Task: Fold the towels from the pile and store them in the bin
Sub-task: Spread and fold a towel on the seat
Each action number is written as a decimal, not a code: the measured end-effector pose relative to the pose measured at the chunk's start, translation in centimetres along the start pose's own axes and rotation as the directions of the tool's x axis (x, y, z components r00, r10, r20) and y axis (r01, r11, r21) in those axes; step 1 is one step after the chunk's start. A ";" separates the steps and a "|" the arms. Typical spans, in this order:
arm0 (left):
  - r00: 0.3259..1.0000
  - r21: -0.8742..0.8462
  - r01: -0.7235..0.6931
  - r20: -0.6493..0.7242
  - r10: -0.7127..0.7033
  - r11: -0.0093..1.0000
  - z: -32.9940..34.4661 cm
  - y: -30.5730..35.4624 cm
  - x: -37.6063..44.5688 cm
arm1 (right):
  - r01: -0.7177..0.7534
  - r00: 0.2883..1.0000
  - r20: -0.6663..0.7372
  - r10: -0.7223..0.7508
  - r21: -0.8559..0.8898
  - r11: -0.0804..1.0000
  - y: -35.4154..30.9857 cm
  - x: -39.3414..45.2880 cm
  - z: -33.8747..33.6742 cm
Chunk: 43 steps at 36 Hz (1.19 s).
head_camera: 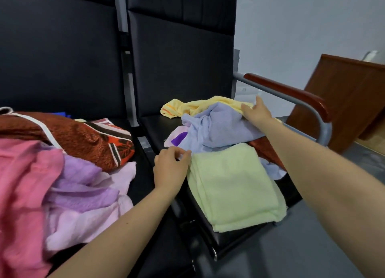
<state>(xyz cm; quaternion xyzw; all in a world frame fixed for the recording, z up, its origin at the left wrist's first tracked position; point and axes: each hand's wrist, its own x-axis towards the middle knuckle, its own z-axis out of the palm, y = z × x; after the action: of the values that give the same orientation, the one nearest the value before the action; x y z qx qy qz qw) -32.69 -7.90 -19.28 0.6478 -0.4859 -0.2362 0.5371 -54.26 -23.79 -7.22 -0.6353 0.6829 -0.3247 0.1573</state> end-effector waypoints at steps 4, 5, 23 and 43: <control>0.999 0.136 -0.024 0.047 0.018 0.990 0.3 0.1 -0.3 | -0.024 0.984 0.170 0.052 -0.162 0.987 -0.2 0.4 0.9; 0.998 0.162 -0.032 0.051 0.023 0.986 0.3 0.2 -0.3 | -0.006 0.985 0.169 0.038 -0.187 0.982 -0.1 0.6 1.2; 0.988 0.192 0.060 0.130 -0.086 0.979 -0.5 0.2 -0.9 | 0.000 0.952 -0.247 0.182 0.594 0.804 -6.4 0.2 -4.4; 0.894 -0.286 0.371 0.369 -0.256 0.883 -8.4 8.7 2.1 | 0.134 0.990 -0.140 0.001 0.954 0.267 -19.5 -4.7 -10.4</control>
<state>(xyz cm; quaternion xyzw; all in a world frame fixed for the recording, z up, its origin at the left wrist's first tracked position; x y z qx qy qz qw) -28.12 -5.40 -8.15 0.5657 -0.4040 -0.5054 0.5113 -45.21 -16.37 12.05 -0.4198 0.3282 -0.7125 0.4566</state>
